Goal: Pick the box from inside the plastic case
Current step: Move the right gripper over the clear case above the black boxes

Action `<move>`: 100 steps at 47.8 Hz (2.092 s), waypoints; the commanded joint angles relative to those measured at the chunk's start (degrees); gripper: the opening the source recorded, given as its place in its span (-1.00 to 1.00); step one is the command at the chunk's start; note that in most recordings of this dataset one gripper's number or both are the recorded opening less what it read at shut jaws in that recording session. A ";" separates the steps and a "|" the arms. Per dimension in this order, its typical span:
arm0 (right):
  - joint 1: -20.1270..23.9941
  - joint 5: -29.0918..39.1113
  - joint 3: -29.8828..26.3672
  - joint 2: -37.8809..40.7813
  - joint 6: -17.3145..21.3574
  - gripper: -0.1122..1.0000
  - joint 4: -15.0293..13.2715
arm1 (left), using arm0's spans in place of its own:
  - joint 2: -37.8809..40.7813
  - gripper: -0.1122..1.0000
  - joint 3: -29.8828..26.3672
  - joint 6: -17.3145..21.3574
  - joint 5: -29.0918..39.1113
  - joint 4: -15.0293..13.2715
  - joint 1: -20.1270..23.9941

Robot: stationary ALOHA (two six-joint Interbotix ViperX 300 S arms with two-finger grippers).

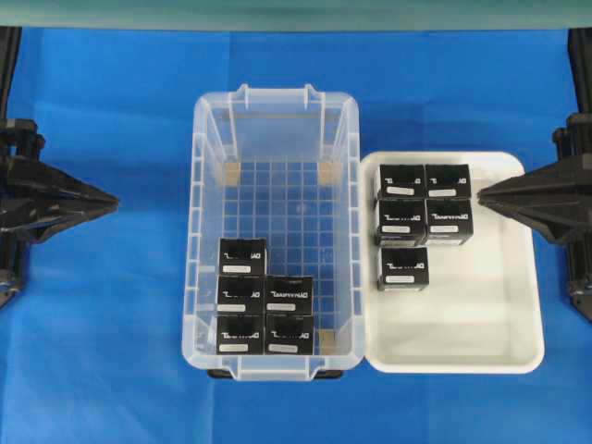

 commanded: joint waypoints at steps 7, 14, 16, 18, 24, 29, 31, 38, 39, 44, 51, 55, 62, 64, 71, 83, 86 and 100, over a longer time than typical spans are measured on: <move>0.18 4.57 -3.25 1.85 2.72 -0.77 5.19 | 0.53 -0.79 -1.58 -1.05 2.55 0.88 -0.09; 0.09 13.71 -7.03 4.13 6.50 -0.82 5.71 | -0.09 -0.90 -2.81 -1.14 5.71 0.88 -0.18; 0.18 16.00 -8.09 4.92 7.47 -0.83 5.71 | -0.09 -0.90 -3.08 -1.14 6.68 0.88 -0.26; 0.09 18.19 -9.40 5.89 8.35 -0.83 5.71 | -0.18 -0.90 -3.25 -1.14 7.73 0.88 -0.18; 0.18 24.96 -14.85 9.84 10.72 -0.83 5.71 | -0.18 -0.90 -3.87 -1.14 9.84 0.79 -0.18; 0.26 30.41 -19.78 13.89 10.99 -0.83 5.71 | -0.18 -0.90 -3.87 -1.14 10.28 0.88 -0.18; 0.44 32.96 -22.41 16.08 10.99 -0.83 5.80 | -0.18 -0.90 -3.96 -1.14 10.20 0.79 -0.18; 0.44 40.52 -30.50 22.76 10.90 -0.83 5.71 | -0.18 -0.90 -4.04 -1.14 10.37 0.88 -0.18; 0.44 41.57 -31.64 23.73 10.90 -0.83 5.80 | -0.18 -0.90 -4.04 -1.14 10.37 0.79 -0.18; 0.53 46.85 -37.71 28.83 10.90 -0.83 5.71 | -0.35 -0.90 -4.04 -1.14 10.99 0.88 -0.18; 0.44 55.63 -46.76 37.00 10.81 -0.83 5.71 | -0.70 -0.91 -4.13 -1.14 11.95 0.88 -0.18; 0.44 61.08 -51.77 41.57 10.55 -0.83 5.71 | -1.23 -0.91 -4.22 -1.23 12.66 0.88 -0.18; 0.09 71.89 -60.64 48.96 9.40 -0.83 5.71 | -1.93 -0.91 -4.31 -1.23 13.54 0.88 -0.18; 0.00 74.00 -62.75 50.63 8.61 -0.83 5.71 | -2.20 -0.91 -4.31 -1.23 13.97 0.79 -0.09; -0.79 78.40 -68.03 55.46 4.66 -0.83 5.71 | -2.64 -0.91 -4.39 -1.23 15.38 0.88 -0.09; -3.25 80.77 -70.84 61.44 -5.62 -0.80 5.71 | -2.72 -0.91 -4.66 -1.23 17.84 0.88 0.00; -3.96 82.27 -72.16 63.28 -7.21 -0.78 5.80 | -2.81 -0.91 -4.83 -1.23 18.37 0.79 0.09; -4.22 86.31 -76.82 70.49 -7.91 -0.76 5.80 | -3.34 -0.91 -5.19 -1.23 18.46 0.88 0.26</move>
